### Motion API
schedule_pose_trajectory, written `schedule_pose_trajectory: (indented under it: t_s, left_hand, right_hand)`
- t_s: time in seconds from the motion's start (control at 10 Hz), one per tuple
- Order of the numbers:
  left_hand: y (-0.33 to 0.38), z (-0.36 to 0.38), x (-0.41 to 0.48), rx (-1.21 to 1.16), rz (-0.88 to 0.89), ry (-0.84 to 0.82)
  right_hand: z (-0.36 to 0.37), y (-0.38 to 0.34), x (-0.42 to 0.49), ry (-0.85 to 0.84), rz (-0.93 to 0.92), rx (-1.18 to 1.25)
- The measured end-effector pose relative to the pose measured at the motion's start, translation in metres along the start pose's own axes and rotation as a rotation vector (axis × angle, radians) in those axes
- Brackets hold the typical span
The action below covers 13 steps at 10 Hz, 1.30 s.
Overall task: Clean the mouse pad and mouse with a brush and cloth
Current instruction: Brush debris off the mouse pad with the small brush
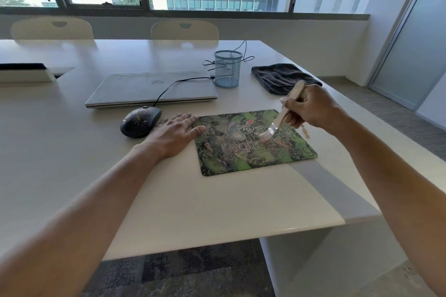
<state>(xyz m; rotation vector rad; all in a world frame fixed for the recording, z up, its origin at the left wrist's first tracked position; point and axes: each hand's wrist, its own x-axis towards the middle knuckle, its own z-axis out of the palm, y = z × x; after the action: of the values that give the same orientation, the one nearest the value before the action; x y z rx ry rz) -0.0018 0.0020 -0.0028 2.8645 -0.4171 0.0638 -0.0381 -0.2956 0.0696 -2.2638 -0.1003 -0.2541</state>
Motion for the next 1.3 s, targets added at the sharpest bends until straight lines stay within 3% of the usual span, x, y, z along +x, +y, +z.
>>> schedule_pose_trajectory:
  t_s: [0.3,0.4,0.6,0.8,1.0,1.3]
  left_hand:
    - [-0.002,0.001,-0.003,-0.036,0.009,0.035]
    - [0.006,-0.003,-0.008,-0.052,0.108,0.147]
    - [0.04,-0.004,-0.018,-0.1,0.495,0.074]
    - [0.042,-0.004,-0.018,-0.095,0.527,0.006]
    - [0.042,-0.004,-0.017,-0.078,0.509,-0.027]
    - [0.04,-0.002,-0.016,-0.064,0.507,-0.017]
  right_hand:
    - [-0.014,0.009,0.008,0.07,0.013,-0.186]
    - [-0.014,0.009,0.009,0.077,0.021,-0.2]
    - [-0.015,0.012,0.006,0.098,0.036,-0.153]
    - [-0.013,0.003,0.0,0.108,-0.021,-0.164]
    - [0.009,-0.011,-0.007,0.104,-0.093,0.066]
    - [-0.007,0.013,-0.004,0.062,-0.059,-0.053]
